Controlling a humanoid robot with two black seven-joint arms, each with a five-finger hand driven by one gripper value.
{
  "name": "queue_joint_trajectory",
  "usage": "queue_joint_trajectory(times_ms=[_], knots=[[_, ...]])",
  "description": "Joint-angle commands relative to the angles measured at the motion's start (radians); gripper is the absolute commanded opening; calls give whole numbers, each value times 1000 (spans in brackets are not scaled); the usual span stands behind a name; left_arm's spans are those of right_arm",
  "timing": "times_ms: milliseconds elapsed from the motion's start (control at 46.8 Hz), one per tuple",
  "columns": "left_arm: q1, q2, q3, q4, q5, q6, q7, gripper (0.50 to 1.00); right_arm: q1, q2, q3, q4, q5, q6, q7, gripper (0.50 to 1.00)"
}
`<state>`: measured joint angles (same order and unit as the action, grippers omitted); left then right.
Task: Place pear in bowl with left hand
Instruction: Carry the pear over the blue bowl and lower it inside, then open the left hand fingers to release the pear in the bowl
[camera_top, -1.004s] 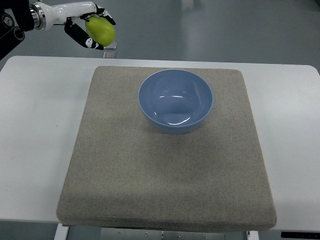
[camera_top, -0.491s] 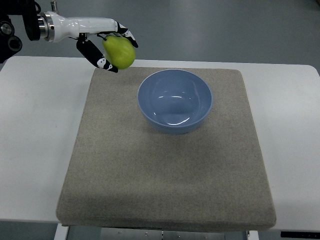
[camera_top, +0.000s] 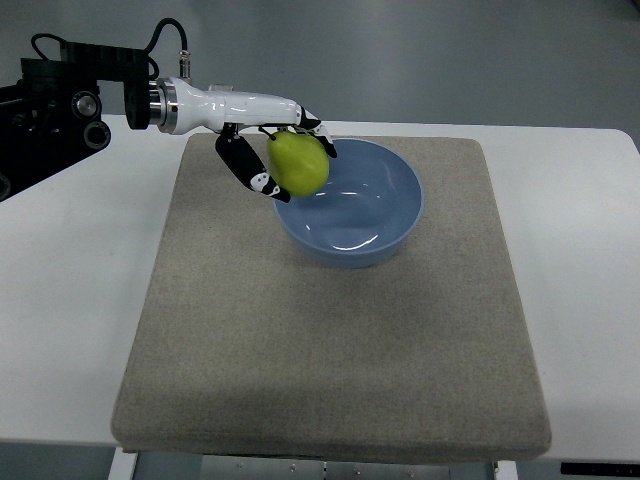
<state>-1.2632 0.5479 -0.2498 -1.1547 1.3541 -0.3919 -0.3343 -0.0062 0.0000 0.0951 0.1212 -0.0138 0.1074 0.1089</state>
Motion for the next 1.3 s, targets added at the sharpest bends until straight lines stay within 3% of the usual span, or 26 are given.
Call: queue_joint_trajectory(times_ms=[0,577,662,684,791,876,962,1047,1090,1282], knots=[[-4,-43,3,23,68,-1,0,500,0,0,0,0,0,0,-2,926],[-36,-169,4,104,238,2,1,508,0,0,0,0,0,0,0,926],[-33,-171,15,105,237,2,1,681,0,0,0,0,0,0,0,926],[-34,-171,21,105,237,2,0,705,0,0,0,0,0,0,0,926],[-33,-171,29,105,235,2,1,765,0,0,0,0,0,0,0,926],[-28,-171,30,105,234,2,1,776,0,0,0,0,0,0,0,926],[-30,-171,35,110,232,2,1,878,0,0,0,0,0,0,0,924],[-28,-171,35,113,229,2,1,904,0,0,0,0,0,0,0,926],[-28,-171,35,115,223,2,1,975,0,0,0,0,0,0,0,926],[-27,-171,34,116,204,4,1,994,0,0,0,0,0,0,0,926]])
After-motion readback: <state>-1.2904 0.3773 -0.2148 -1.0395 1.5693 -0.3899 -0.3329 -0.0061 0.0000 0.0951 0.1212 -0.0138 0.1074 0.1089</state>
